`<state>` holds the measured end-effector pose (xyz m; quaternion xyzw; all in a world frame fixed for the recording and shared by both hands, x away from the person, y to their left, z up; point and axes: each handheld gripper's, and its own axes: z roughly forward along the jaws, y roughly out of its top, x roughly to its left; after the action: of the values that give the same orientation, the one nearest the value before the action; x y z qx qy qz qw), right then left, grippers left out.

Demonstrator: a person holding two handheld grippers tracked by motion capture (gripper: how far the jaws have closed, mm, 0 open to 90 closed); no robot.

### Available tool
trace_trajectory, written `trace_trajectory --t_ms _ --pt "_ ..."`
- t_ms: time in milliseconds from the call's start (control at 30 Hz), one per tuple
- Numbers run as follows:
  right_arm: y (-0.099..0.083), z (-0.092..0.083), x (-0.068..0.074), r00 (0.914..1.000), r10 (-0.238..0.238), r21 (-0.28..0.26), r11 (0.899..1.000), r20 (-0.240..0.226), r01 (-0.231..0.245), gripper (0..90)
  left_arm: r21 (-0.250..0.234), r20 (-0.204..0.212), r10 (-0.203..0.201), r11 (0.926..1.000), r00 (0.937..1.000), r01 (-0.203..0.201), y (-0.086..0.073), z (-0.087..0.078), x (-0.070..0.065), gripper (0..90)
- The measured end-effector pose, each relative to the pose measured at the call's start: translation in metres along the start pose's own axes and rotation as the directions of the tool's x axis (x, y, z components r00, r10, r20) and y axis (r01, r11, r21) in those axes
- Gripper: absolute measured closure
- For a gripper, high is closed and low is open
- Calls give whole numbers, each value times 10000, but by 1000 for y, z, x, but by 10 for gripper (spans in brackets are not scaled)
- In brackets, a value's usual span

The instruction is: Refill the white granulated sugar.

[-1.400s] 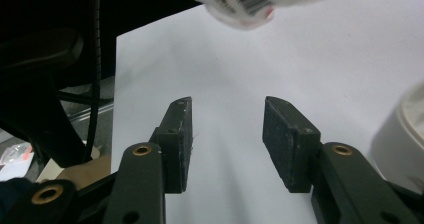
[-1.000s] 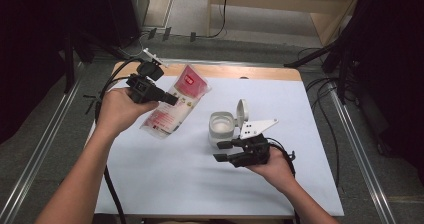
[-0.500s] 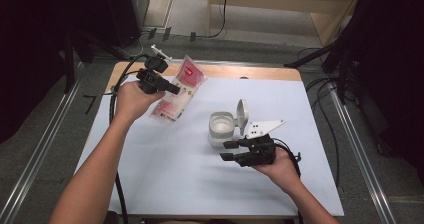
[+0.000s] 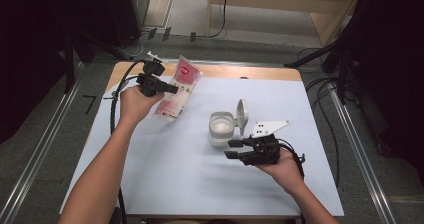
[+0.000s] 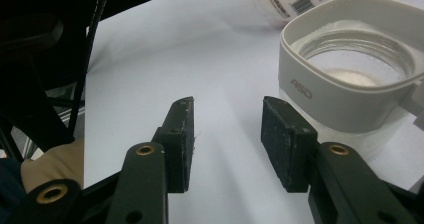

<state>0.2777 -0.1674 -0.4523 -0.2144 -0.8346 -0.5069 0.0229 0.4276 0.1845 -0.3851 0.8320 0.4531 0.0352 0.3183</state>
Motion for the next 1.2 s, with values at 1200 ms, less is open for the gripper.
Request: trace_trajectory --t_ms 1200 --pt "-13 -23 -18 9998 -54 -11 10000 177 55 551 -767 616 573 9957 9965 -525 -93 -41 20 898"
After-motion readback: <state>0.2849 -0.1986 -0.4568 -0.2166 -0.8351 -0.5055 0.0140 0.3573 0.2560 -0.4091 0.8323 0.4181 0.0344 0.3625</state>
